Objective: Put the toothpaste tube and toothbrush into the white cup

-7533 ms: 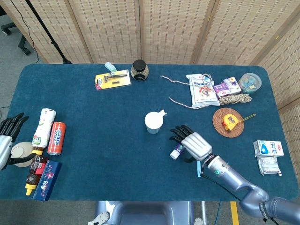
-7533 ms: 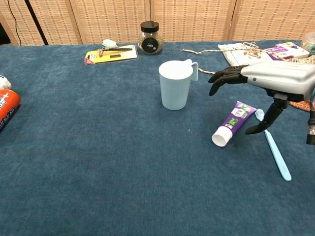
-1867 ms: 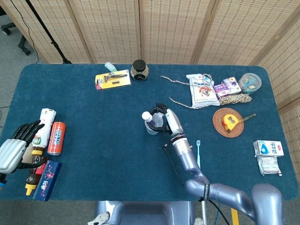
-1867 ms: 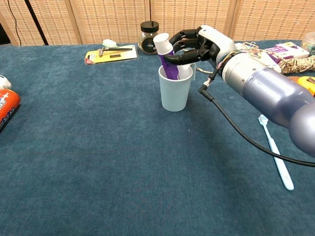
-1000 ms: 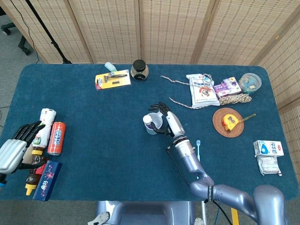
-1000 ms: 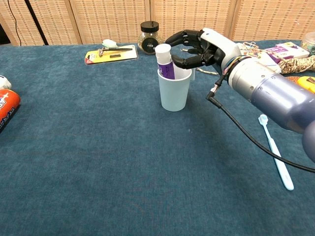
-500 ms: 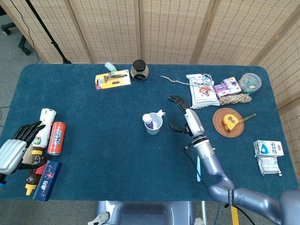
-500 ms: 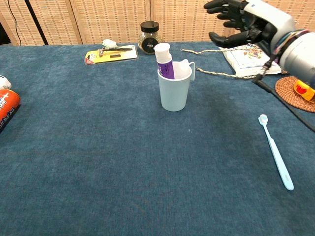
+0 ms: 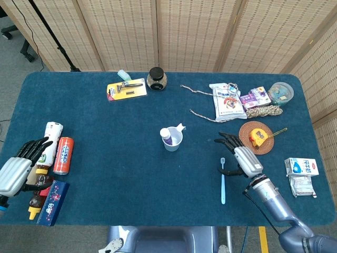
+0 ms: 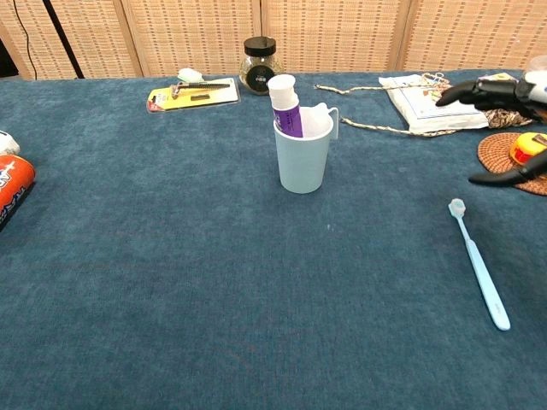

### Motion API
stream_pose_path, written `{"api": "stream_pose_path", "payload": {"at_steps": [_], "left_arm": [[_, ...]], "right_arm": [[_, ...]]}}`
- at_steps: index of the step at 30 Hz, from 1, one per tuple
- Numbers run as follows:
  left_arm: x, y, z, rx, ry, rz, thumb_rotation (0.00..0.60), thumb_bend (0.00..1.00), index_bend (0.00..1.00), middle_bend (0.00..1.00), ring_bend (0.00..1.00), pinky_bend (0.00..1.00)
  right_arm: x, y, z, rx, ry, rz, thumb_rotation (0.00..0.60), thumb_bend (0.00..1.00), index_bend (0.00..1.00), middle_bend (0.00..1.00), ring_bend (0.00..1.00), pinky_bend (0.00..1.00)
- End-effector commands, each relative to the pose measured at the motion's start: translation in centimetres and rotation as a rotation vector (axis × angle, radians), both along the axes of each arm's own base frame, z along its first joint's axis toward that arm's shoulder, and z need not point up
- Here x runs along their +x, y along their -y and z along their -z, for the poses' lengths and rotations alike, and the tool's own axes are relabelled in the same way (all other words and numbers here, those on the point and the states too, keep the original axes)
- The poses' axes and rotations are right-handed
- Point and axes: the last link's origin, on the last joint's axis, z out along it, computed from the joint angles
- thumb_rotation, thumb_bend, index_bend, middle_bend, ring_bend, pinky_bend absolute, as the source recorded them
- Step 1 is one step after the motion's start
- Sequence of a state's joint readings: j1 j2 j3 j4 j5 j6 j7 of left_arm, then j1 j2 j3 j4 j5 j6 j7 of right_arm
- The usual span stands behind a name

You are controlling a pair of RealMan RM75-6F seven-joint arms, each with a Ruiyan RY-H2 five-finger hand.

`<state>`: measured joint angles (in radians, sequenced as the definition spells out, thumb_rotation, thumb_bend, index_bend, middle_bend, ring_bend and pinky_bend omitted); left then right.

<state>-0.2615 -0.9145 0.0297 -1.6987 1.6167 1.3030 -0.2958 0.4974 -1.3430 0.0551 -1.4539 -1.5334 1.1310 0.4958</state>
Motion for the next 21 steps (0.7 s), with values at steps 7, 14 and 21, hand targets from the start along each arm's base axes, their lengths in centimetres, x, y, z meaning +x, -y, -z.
{"api": "stream_pose_path", "payload": {"at_steps": [7, 14, 21], "left_arm": [[0.1, 0.0, 0.3, -0.003, -0.012, 0.0, 0.6, 0.09, 0.0, 0.0, 0.0, 0.0], [0.2, 0.1, 0.4, -0.005, -0.017, 0.002, 0.6, 0.09, 0.0, 0.0, 0.0, 0.0], [0.2, 0.1, 0.5, -0.006, -0.02, 0.001, 0.6, 0.09, 0.0, 0.0, 0.0, 0.0]], "right_arm": [[-3.8, -2.6, -0.6, 0.06, -0.316, -0.151, 0.6, 0.13, 0.07, 0.0, 0.0, 0.0], [-4.6, -3.2, 0.2, 0.015, -0.368, -0.223, 0.6, 0.12, 0.07, 0.0, 0.0, 0.0], [-4.4, -4.1, 1.6, 0.045, -0.376, -0.297, 0.6, 0.12, 0.1, 0.0, 0.0, 0.0]]}}
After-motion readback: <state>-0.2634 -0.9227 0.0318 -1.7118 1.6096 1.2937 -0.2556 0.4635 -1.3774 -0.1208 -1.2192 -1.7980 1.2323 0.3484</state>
